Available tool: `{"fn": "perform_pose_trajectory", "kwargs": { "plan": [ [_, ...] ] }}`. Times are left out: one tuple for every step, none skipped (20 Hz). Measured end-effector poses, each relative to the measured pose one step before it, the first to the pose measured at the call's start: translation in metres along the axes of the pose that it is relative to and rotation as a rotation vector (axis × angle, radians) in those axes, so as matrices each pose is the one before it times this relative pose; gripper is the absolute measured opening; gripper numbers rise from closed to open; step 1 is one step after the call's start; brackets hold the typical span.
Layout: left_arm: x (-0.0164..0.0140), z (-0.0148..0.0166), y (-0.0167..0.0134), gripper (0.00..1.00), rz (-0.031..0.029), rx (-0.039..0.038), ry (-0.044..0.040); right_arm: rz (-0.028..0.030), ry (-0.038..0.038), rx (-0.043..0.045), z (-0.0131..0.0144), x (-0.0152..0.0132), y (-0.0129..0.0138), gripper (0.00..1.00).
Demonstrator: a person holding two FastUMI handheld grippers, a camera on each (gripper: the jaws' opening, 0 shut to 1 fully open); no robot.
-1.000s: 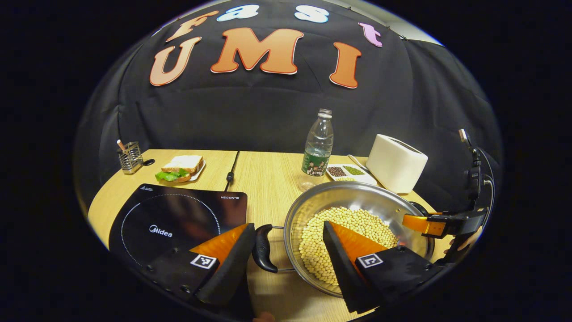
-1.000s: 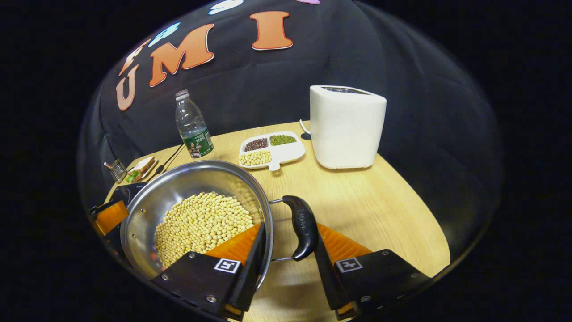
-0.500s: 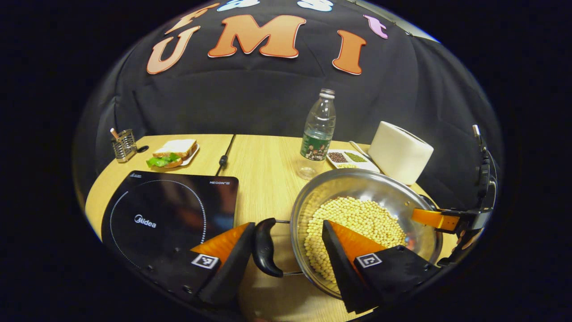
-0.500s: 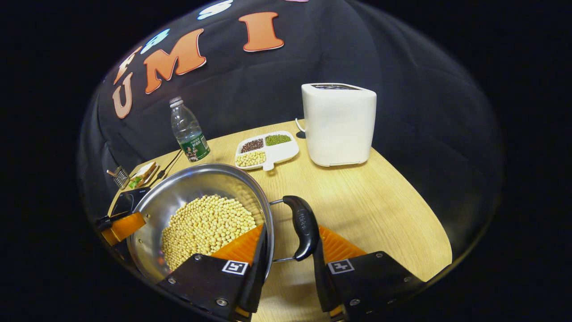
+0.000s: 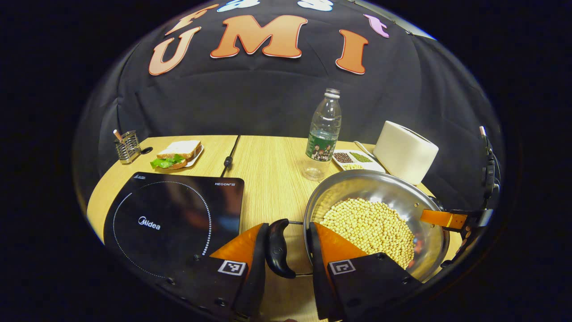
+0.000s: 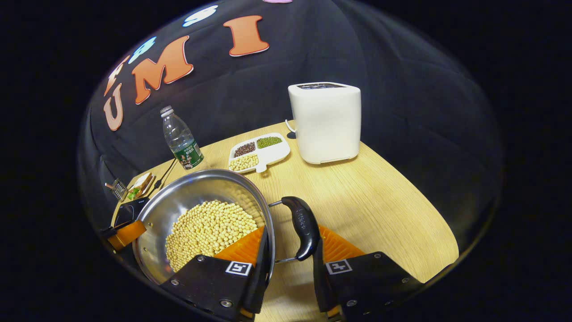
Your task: First push the handle of the pot to place it horizontally, then grasp the pot with both hands and set it on the induction cooktop.
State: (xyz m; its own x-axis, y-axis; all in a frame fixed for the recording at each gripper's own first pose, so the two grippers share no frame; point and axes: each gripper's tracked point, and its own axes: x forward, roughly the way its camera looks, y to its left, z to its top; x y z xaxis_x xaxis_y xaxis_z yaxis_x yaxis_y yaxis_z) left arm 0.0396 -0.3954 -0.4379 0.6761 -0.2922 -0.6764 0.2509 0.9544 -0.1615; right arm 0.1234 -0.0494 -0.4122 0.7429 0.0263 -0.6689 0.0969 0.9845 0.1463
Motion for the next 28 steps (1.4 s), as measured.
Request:
{"fn": "perform_pose_trajectory", "kwargs": {
  "plan": [
    [-0.00099,-0.00157,-0.00074,0.55,-0.00455,-0.00657,0.00954,-0.00167,-0.00338,0.00499,0.00034,-0.00305,-0.00009,0.46],
    [-0.00192,0.00122,0.00001,0.51,-0.00513,-0.00573,0.00202,-0.00457,-0.01143,0.00042,0.00213,-0.00408,0.00026,0.46],
    [-0.00575,0.00226,-0.00081,0.55,-0.00349,0.00010,-0.00079,-0.00080,-0.01163,0.00195,0.00421,-0.00488,0.00024,0.46],
    [-0.00581,0.00571,0.00095,0.51,-0.00179,0.00291,-0.01316,0.00227,-0.01399,0.00178,0.00642,-0.00400,0.00328,0.45],
    [-0.00507,0.00595,-0.00048,0.53,-0.00140,-0.00417,-0.00945,0.00177,-0.00575,0.00515,0.00376,-0.00500,0.00290,0.45],
    [-0.00520,0.00635,0.00262,0.54,0.00038,0.00226,-0.00794,0.00564,-0.00686,0.00158,0.00529,-0.00467,0.00383,0.46],
    [-0.00458,0.00551,0.00318,0.55,0.00002,0.00014,-0.00989,0.00403,-0.01154,-0.00044,0.00386,-0.00513,0.00527,0.45],
    [-0.00614,0.00730,0.00302,0.55,0.00033,-0.00034,-0.00575,0.00460,-0.00769,-0.00135,0.00405,-0.00643,0.00540,0.45],
    [-0.00626,0.00842,0.00451,0.51,0.00147,0.00117,-0.00966,0.00657,-0.01133,-0.00056,0.00514,-0.00383,0.00702,0.45],
    [-0.00536,0.00743,0.00564,0.54,0.00176,0.00052,-0.01094,0.00645,-0.00580,0.00322,0.00430,-0.00461,0.00716,0.45],
    [-0.00609,0.00822,0.00659,0.53,0.00361,0.00199,-0.00934,0.00923,-0.00813,-0.00086,0.00455,-0.00490,0.00724,0.45],
    [-0.00663,0.00806,0.00618,0.53,0.00467,0.00024,-0.01296,0.00738,-0.00800,-0.00130,0.00444,-0.00548,0.00892,0.45],
    [-0.00706,0.00606,0.00734,0.53,0.00615,-0.00137,-0.00831,0.00896,-0.00673,-0.00222,0.00377,-0.00426,0.00916,0.45],
    [-0.00635,0.00620,0.00835,0.53,0.00588,-0.00367,-0.00819,0.00899,-0.01053,-0.00627,0.00506,-0.00447,0.01012,0.45],
    [-0.00514,0.00588,0.00838,0.53,0.00577,-0.00398,-0.00908,0.00912,-0.00633,-0.00654,0.00334,-0.00346,0.01049,0.45],
    [-0.00742,0.00525,0.00950,0.51,0.00730,-0.00354,-0.00680,0.01038,-0.00784,-0.00596,0.00427,-0.00256,0.01249,0.45],
    [-0.00669,0.00532,0.00989,0.53,0.00755,-0.00496,-0.00570,0.00927,-0.00405,-0.00789,0.00117,-0.00277,0.01046,0.45],
    [-0.00577,0.00341,0.01184,0.53,0.00894,-0.00635,-0.00475,0.01047,-0.00073,-0.00690,0.00131,-0.00257,0.01272,0.40],
    [-0.00407,0.00380,0.01013,0.51,0.00918,-0.00338,-0.00434,0.00903,-0.00553,0.00048,0.00256,-0.00108,0.01204,0.45],
    [-0.00559,0.00430,0.01137,0.51,0.00994,-0.00537,-0.00667,0.01137,0.00524,-0.00529,-0.00162,-0.00066,0.01162,0.45],
    [-0.00498,0.00294,0.01056,0.51,0.00977,-0.00249,-0.00214,0.00935,0.00108,-0.00618,0.00030,-0.00132,0.01080,0.45],
    [-0.00691,0.00228,0.00926,0.55,0.01047,-0.00272,-0.00274,0.00817,0.00065,-0.00432,-0.00067,-0.00150,0.01116,0.45],
    [-0.00495,0.00157,0.01194,0.51,0.00829,-0.00592,0.00167,0.00809,0.00059,-0.00470,0.00048,0.00057,0.01185,0.45],
    [0.00154,-0.00132,0.01310,0.55,0.00778,-0.00800,0.00228,0.00836,0.00098,-0.00609,-0.00102,0.00105,0.01026,0.45],
    [-0.00239,0.00114,0.01284,0.55,0.00854,-0.00685,0.00021,0.00928,0.00201,-0.00526,-0.00170,-0.00148,0.00717,0.45],
    [-0.00087,0.00133,0.01211,0.55,0.00896,-0.00414,-0.00030,0.00842,0.00444,-0.00492,-0.00168,0.00085,0.01237,0.45],
    [-0.00003,0.00021,0.01026,0.51,0.01033,-0.00176,-0.00171,0.00955,0.00231,-0.00585,-0.00185,0.00299,0.01638,0.45],
    [-0.00230,-0.00013,0.01128,0.51,0.00950,-0.00245,-0.00097,0.00736,0.00714,-0.00188,-0.00290,0.00180,0.01067,0.45]
  ]
}}
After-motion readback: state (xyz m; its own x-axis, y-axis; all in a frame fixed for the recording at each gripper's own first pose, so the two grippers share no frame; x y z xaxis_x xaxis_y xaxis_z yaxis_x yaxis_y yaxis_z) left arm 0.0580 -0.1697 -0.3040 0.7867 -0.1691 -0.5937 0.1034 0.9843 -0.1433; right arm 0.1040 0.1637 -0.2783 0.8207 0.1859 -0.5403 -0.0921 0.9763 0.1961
